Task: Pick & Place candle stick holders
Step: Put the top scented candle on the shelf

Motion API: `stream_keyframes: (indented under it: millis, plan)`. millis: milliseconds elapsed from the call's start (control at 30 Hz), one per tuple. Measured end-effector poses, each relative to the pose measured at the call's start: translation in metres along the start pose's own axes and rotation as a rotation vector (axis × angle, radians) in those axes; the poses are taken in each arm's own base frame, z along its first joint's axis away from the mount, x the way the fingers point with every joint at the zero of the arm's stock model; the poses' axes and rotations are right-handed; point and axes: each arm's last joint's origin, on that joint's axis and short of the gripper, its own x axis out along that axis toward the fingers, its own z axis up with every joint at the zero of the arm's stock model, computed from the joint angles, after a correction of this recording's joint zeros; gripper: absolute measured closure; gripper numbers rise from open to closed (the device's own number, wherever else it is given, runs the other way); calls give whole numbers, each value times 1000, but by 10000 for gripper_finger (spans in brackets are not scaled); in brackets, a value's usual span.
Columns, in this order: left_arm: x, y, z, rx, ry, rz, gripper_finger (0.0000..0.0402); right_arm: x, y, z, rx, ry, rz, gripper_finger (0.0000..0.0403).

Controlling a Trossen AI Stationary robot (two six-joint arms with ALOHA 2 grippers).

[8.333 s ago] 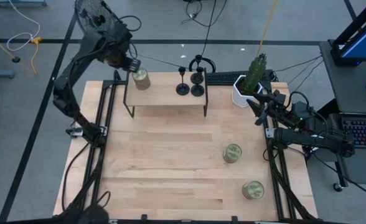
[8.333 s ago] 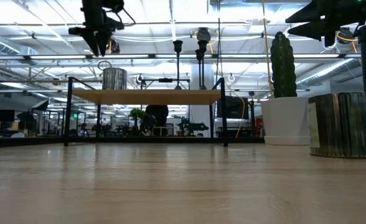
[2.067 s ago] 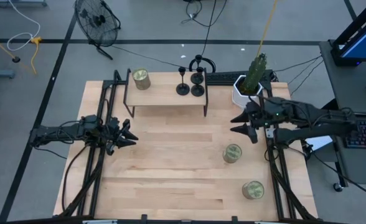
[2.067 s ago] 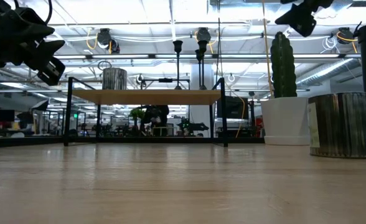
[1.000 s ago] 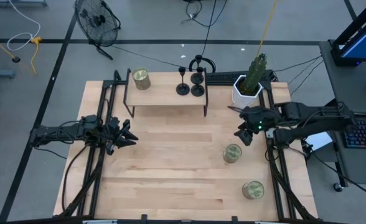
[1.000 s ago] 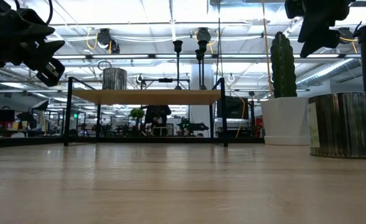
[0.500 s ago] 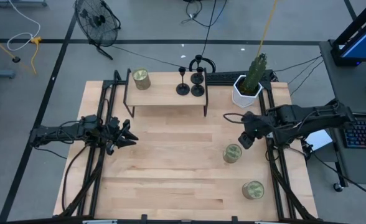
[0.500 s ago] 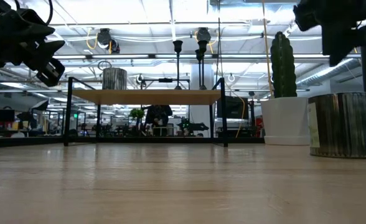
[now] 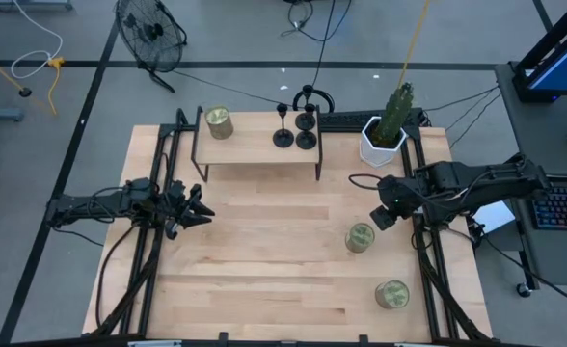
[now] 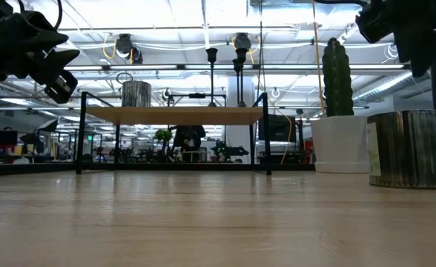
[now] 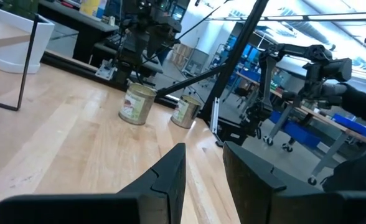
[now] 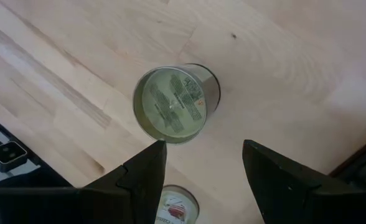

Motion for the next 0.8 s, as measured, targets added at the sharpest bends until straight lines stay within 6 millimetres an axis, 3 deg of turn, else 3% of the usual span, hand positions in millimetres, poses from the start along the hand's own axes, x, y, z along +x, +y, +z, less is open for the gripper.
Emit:
stream_keyframes:
  millis: [233,600,800]
  plan:
    - [0,0,0,8,0,0,289,0,4,2,-24,-23,43,195]
    - [0,0,0,8,-1,1,289,-2,16,6,-253,-51,178,195]
    - [0,0,0,8,0,1,289,-2,19,7,-274,-68,205,195]
